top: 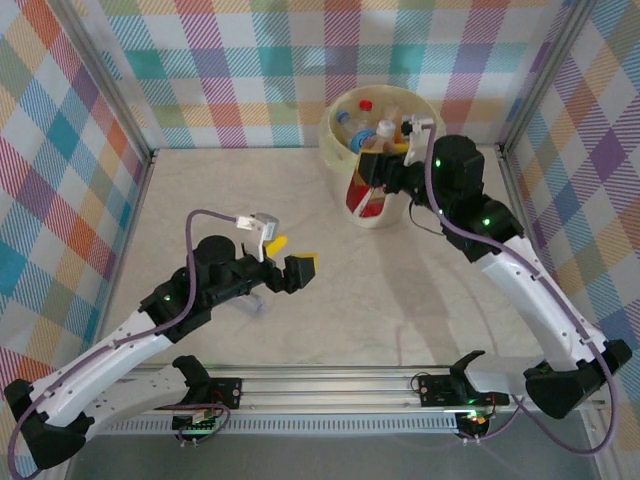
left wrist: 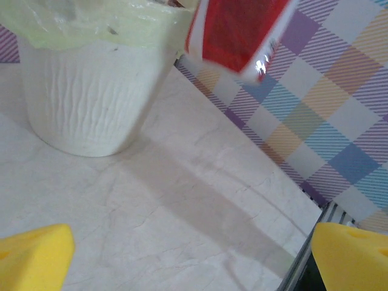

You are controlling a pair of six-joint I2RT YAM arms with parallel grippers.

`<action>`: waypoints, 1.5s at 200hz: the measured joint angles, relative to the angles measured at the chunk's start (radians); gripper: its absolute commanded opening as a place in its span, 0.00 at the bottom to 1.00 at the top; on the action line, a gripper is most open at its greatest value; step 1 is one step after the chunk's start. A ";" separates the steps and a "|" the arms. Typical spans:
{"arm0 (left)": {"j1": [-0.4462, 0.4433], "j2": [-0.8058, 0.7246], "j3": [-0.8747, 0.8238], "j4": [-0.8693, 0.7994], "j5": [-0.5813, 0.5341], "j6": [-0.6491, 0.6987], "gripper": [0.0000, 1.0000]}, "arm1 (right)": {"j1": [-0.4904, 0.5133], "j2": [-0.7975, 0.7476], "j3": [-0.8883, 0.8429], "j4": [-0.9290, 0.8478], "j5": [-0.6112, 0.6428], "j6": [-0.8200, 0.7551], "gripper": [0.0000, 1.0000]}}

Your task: Put the plastic bottles in the bin

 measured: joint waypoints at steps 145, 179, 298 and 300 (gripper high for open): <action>0.000 -0.150 0.074 -0.277 -0.139 0.316 1.00 | -0.172 0.540 0.671 -0.238 0.257 -0.332 0.59; 0.000 -0.144 0.071 -0.275 -0.164 0.331 1.00 | -0.188 0.674 0.835 -0.330 0.305 -0.371 0.59; 0.000 -0.089 0.056 -0.276 -0.183 0.333 1.00 | -0.281 0.852 1.075 -0.513 0.260 -0.284 0.77; 0.000 -0.088 0.056 -0.276 -0.183 0.333 1.00 | -0.283 0.852 1.075 -0.517 0.257 -0.283 0.78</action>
